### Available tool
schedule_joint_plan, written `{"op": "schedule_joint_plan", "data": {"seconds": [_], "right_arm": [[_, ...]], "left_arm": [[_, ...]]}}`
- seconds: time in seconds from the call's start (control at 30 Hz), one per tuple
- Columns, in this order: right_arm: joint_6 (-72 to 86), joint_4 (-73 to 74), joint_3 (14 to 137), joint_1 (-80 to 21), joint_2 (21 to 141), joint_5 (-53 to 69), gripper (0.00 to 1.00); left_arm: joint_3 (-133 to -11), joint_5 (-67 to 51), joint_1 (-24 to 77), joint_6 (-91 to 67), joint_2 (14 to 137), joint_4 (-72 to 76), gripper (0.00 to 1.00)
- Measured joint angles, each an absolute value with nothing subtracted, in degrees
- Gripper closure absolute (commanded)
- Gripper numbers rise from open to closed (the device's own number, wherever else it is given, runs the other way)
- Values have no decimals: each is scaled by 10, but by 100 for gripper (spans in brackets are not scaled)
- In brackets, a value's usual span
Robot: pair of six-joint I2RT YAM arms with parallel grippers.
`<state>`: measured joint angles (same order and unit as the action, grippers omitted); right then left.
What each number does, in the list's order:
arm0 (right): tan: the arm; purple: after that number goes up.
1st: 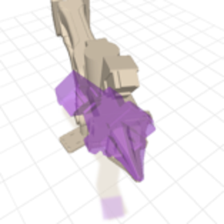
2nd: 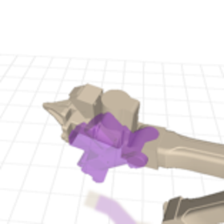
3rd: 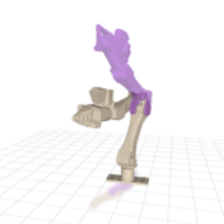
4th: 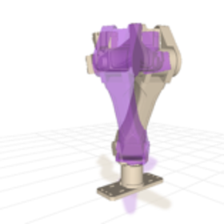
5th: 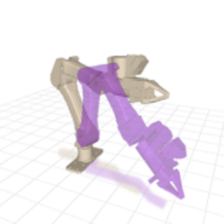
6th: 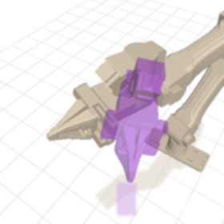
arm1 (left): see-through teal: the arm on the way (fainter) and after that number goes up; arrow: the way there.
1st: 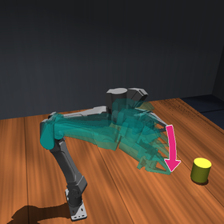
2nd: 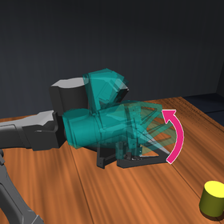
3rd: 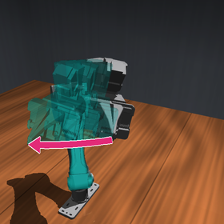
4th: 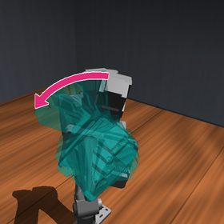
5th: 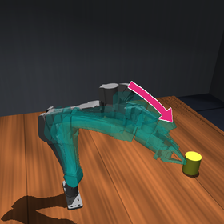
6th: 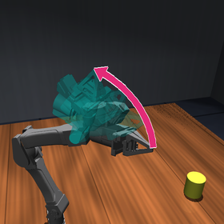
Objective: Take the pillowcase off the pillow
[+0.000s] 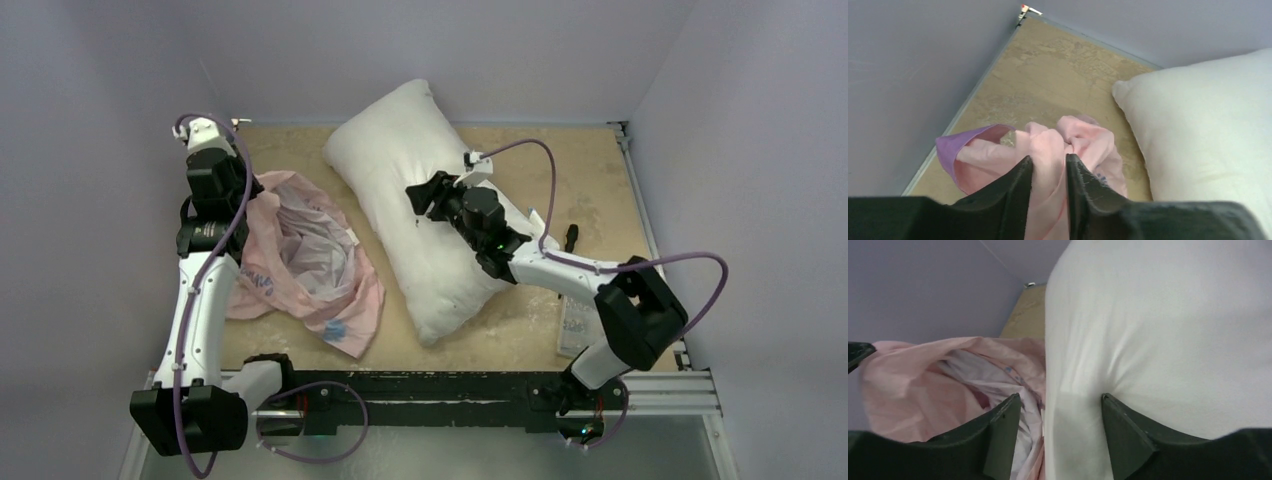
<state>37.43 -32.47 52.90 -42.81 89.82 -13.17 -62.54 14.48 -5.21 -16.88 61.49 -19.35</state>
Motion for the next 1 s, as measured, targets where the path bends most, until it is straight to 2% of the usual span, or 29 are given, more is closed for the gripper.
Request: {"op": "schedule_joint_plan", "data": {"seconds": [0.1, 0.2, 0.37, 0.67, 1.0], "right_arm": [[356, -309, 532, -430, 855, -138, 13], [333, -293, 538, -431, 804, -171, 2], [302, -254, 555, -430, 716, -263, 1], [300, -142, 551, -430, 536, -426, 1], [296, -84, 520, -428, 340, -501, 1]], "left_arm": [[-625, 115, -49, -168, 615, -191, 45], [-625, 90, -32, -166, 613, -189, 35], [-610, 79, 15, -153, 579, -186, 20], [-560, 105, 94, -142, 407, -197, 11], [-591, 194, 105, -143, 240, -299, 7]]}}
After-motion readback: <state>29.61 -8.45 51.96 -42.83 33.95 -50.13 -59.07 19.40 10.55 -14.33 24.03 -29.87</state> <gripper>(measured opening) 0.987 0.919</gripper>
